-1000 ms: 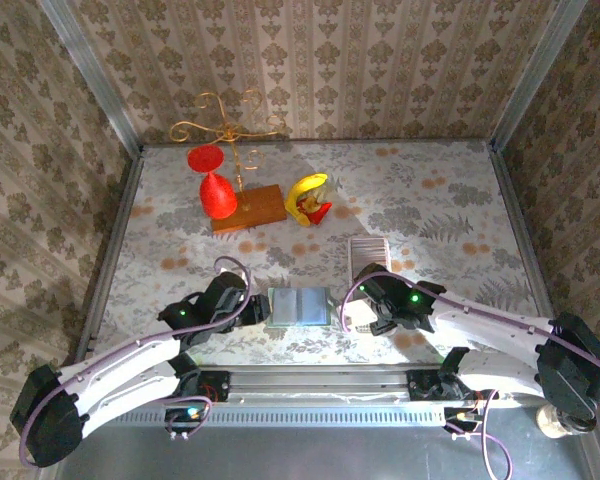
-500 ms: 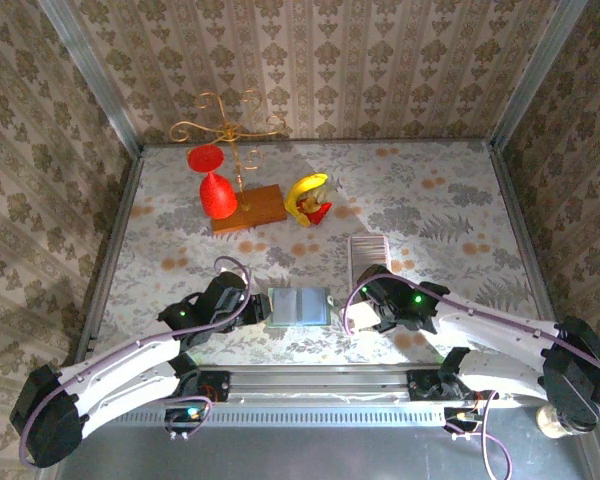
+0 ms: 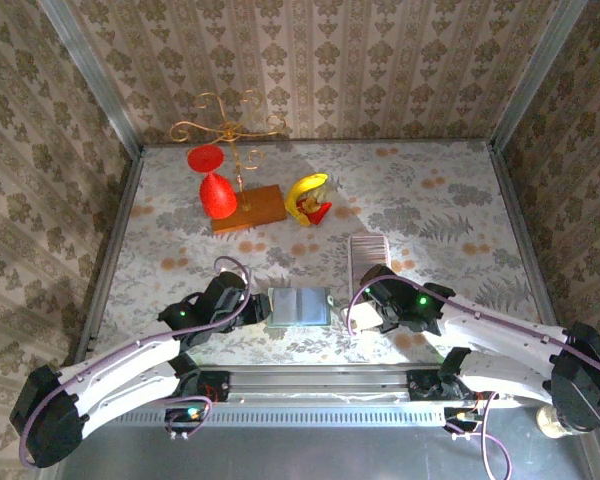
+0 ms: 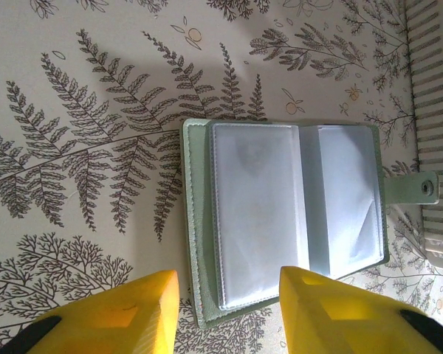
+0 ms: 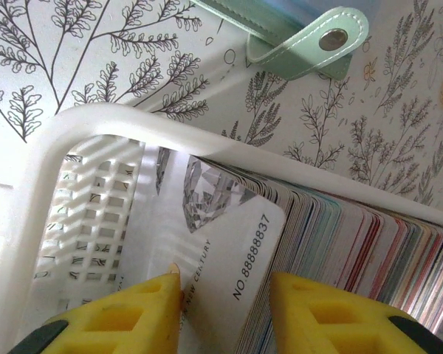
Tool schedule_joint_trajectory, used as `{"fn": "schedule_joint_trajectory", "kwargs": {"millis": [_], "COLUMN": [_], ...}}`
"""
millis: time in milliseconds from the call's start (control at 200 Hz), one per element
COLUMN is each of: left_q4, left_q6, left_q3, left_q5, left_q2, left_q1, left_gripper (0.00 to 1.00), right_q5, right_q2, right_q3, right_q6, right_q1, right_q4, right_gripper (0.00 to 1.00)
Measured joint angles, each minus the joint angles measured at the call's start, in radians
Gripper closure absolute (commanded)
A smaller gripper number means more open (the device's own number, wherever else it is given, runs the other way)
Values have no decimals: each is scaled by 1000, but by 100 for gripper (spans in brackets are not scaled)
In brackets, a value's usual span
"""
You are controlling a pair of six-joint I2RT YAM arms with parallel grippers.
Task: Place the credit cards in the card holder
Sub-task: Pick up the credit card from the storage box.
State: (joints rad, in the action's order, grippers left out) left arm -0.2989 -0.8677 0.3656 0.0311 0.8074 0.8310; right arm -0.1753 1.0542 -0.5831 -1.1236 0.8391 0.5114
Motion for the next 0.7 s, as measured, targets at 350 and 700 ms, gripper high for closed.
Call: {"fn": "schedule_joint_trajectory", "kwargs": {"millis": [350, 700], "left_q4": [1, 2], "left_q6": [-3, -4], "left_q3": [0, 0], "left_q5": [8, 18], "left_q2": [3, 3], "left_q1": [1, 7], "left_gripper": [61, 62], "right_q5": [2, 2], "right_q2": [-12, -34], "right_q3": [0, 0], "right_q6": [0, 1], "right_q1": [2, 2], "right_q4": [12, 13], "right_gripper": [75, 78]}}
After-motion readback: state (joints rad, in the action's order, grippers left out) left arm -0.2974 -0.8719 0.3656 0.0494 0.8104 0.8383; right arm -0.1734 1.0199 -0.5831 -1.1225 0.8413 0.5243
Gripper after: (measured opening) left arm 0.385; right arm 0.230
